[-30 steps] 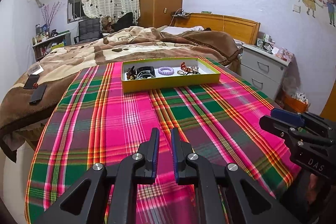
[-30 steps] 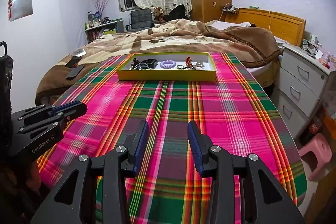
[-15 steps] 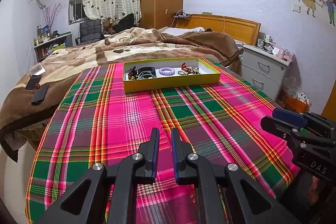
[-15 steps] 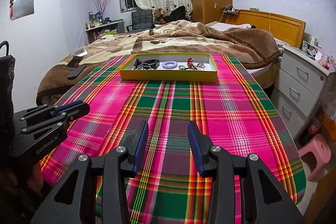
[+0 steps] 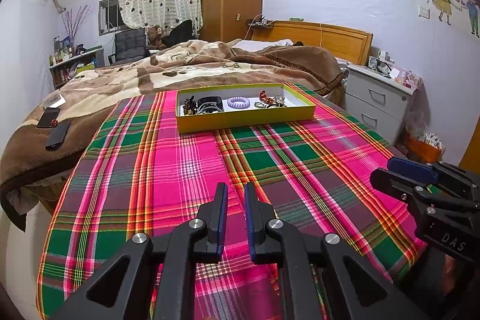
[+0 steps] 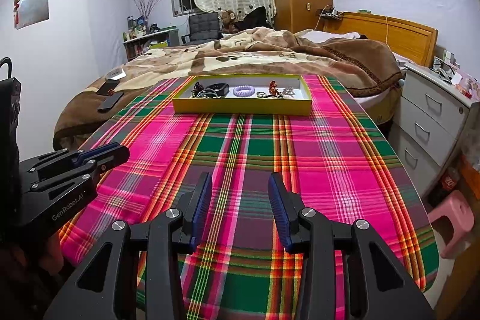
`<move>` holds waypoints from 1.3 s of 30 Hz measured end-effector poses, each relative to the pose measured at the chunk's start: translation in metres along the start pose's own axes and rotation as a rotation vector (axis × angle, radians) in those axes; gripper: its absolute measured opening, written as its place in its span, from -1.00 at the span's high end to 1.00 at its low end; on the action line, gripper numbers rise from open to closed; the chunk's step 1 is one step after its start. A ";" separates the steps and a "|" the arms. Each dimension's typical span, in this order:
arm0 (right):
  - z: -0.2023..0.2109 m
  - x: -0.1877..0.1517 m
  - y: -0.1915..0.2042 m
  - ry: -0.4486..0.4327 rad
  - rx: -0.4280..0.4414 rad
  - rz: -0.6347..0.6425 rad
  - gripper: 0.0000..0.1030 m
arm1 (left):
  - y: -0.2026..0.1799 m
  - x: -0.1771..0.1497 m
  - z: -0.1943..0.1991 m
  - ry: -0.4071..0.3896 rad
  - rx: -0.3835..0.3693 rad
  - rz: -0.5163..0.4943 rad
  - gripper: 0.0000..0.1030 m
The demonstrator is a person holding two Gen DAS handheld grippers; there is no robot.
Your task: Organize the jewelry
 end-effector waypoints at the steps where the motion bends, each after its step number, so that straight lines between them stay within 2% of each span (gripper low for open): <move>1: 0.000 0.000 0.000 0.001 0.000 0.000 0.23 | 0.000 0.000 0.000 -0.001 0.001 -0.001 0.80; 39: -0.005 -0.003 0.005 0.017 0.007 0.004 0.23 | 0.001 -0.011 -0.006 0.015 -0.002 -0.004 0.80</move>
Point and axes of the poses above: each gripper's, at about its wrist camera, not at the fingertips, and z roughly against the way its jaws point, y to its left, x to its top, the point moved 4 cm from there along -z, roughly the way its jaws point, and after that the axes turned 5 degrees about y, right-handed, at the moved point
